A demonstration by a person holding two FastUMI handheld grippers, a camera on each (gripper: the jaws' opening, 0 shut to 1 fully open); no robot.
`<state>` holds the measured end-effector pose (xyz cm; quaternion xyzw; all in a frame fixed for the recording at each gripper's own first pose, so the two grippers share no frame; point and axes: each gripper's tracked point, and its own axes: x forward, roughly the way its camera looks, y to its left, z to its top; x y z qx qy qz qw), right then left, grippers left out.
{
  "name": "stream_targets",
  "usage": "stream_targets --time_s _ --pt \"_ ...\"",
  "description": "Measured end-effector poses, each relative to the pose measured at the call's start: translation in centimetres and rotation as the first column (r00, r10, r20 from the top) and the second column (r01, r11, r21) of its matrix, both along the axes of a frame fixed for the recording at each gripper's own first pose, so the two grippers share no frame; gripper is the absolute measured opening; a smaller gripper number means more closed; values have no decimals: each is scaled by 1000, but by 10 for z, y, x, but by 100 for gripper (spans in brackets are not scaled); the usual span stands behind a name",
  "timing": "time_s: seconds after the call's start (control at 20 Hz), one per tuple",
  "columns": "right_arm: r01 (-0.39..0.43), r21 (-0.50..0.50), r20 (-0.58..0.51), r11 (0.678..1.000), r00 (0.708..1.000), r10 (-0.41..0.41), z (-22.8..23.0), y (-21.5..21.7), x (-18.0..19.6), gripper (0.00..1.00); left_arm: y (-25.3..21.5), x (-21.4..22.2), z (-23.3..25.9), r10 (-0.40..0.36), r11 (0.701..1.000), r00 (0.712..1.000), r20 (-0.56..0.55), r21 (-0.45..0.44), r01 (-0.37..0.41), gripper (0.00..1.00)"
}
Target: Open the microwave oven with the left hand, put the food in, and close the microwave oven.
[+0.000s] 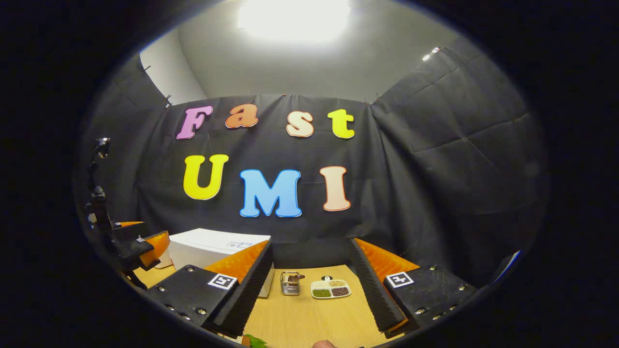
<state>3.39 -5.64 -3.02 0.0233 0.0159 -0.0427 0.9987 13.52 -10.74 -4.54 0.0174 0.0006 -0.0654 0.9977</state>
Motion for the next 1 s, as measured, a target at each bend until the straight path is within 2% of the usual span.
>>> stream_targets --time_s 0.3,0.55,0.8,1.0 --pt "92 -33 -18 995 996 -93 1 5 4 96 -22 64 -37 -76 997 996 -35 -14 76 97" --pt "164 -68 -42 984 985 -167 0 3 1 96 -47 100 -78 -135 991 986 -93 -29 133 95" --pt "250 -98 -64 963 964 -257 -3 -4 -9 96 -75 129 -124 -198 980 967 -158 -15 198 97" --pt "312 -104 -94 944 942 -322 -5 -9 -20 96 -89 147 -162 -218 975 951 -219 -5 223 98"
